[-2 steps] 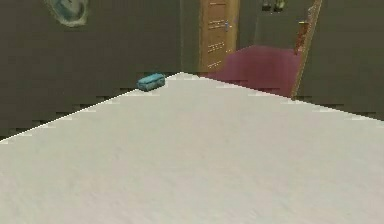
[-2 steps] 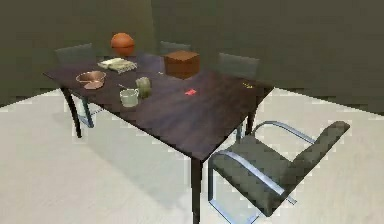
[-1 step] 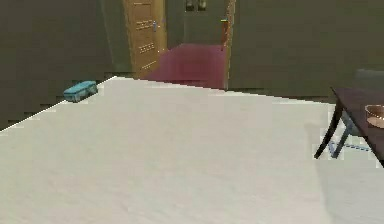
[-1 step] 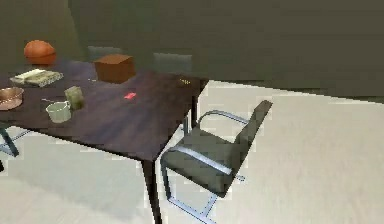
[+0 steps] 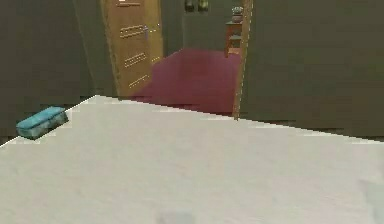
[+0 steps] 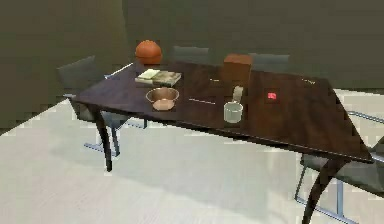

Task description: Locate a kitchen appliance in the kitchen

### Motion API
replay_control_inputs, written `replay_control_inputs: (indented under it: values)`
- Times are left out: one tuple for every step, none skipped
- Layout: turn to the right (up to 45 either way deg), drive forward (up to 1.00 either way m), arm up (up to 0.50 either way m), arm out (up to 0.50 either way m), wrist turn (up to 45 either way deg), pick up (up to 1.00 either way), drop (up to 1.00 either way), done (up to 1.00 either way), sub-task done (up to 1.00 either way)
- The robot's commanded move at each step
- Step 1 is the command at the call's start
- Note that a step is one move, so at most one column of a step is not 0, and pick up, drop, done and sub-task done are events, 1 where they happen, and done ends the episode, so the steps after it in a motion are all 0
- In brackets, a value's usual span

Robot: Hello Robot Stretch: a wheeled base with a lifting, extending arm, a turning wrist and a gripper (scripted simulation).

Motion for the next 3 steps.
replay_control_inputs:
  values:
    - [0.0,1.00,0.00,0.00,0.0,0.00,0.00,0.00,0.00]
    - [0.0,1.00,0.00,0.00,0.0,0.00,0.00,0.00,0.00]
    - [0.0,1.00,0.00,0.00,0.0,0.00,0.00,0.00,0.00]
